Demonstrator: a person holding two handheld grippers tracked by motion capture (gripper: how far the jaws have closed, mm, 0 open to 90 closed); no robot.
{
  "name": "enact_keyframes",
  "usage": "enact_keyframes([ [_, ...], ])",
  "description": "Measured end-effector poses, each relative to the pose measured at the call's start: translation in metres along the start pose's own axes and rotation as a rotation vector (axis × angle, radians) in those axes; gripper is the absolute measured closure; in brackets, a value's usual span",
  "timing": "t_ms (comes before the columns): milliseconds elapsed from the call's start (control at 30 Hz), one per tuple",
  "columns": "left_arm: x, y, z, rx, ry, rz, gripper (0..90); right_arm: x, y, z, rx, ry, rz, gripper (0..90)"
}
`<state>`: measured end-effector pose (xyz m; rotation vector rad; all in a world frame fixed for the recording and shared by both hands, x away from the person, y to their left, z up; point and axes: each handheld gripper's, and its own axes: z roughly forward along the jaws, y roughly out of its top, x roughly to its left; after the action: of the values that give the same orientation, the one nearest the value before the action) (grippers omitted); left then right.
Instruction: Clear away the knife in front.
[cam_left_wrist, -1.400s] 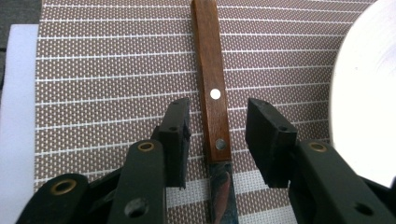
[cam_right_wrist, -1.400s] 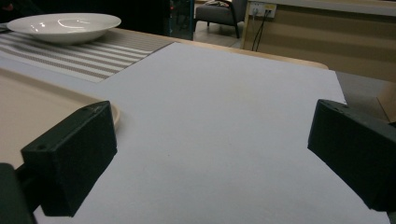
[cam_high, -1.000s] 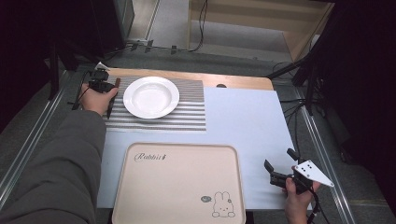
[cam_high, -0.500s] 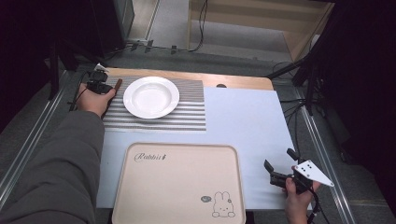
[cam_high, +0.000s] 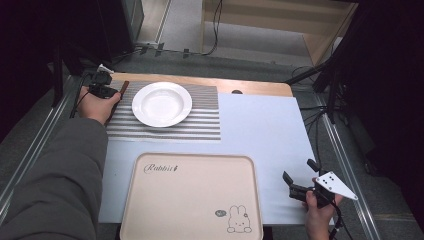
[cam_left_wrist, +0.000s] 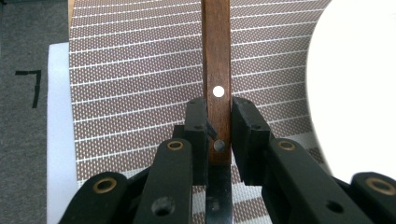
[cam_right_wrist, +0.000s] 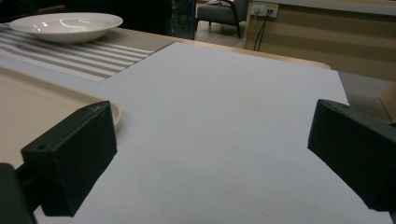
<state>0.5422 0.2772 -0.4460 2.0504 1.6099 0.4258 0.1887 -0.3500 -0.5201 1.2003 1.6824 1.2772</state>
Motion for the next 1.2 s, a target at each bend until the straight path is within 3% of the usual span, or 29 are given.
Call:
enact_keyframes([
  [500, -0.016, -0.012, -0.03, -0.011, -0.032, 0.028, 76.5, 0.0, 0.0, 0.0, -0.003, 0.008, -0.004, 0.0],
  [733, -0.026, -0.026, -0.043, -0.003, -0.044, 0.045, 76.4, 0.001, 0.0, 0.0, -0.005, 0.013, -0.009, 0.0],
  [867, -0.03, -0.036, -0.051, -0.002, -0.039, 0.036, 76.4, 0.001, 0.0, -0.001, -0.006, 0.013, -0.009, 0.0],
  [1033, -0.036, -0.048, -0.06, -0.011, -0.061, 0.036, 76.4, 0.001, 0.0, -0.001, -0.008, 0.015, -0.009, 0.0],
  [1200, -0.044, -0.062, -0.066, -0.017, -0.072, 0.062, 76.5, 0.001, 0.0, 0.0, -0.006, 0.012, -0.013, 0.0],
])
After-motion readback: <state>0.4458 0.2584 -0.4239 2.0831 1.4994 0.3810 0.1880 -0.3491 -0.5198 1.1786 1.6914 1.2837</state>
